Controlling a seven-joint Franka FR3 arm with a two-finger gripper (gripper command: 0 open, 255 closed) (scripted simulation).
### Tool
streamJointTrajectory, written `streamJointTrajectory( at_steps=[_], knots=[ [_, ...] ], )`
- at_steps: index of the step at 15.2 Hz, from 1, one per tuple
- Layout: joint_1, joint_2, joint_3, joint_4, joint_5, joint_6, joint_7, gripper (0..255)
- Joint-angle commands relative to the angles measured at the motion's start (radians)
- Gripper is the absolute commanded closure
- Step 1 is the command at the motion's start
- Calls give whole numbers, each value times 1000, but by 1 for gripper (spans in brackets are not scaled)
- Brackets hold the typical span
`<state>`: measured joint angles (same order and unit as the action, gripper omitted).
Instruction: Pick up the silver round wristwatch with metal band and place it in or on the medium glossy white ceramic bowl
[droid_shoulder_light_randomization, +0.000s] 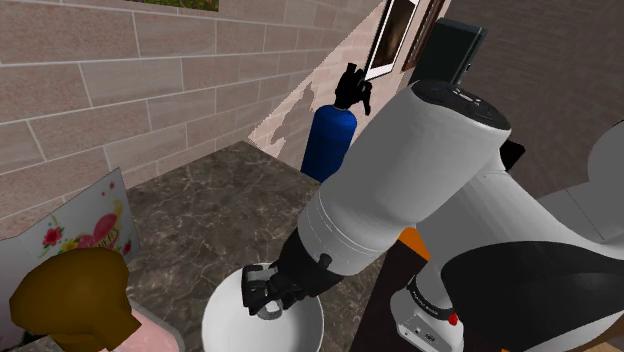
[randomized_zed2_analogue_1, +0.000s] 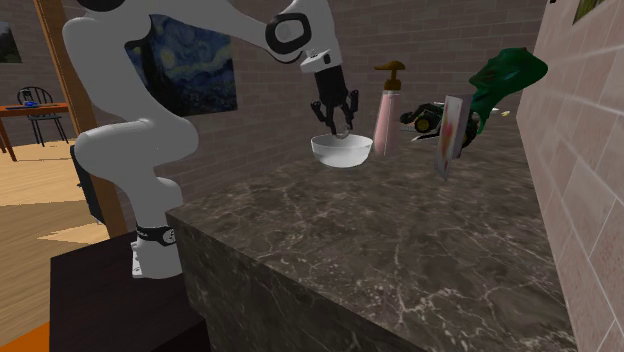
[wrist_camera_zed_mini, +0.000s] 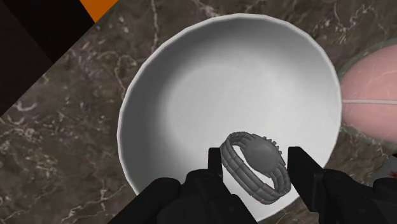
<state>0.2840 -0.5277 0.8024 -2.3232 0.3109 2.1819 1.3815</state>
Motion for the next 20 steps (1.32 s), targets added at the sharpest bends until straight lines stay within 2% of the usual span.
streamJointTrajectory(
  at_steps=[1,7,8,13,17,20],
  knots=[
    [0,2,3,-10,1,13,-1,255],
    [0,2,3,-10,1,13,-1,255],
    [0,2,3,-10,1,13,-1,0],
    [0,2,3,-10,1,13,-1,0],
    [27,-60,-59,62,6,-124,-12,0],
    [27,-60,-59,62,6,-123,-12,0]
  ],
)
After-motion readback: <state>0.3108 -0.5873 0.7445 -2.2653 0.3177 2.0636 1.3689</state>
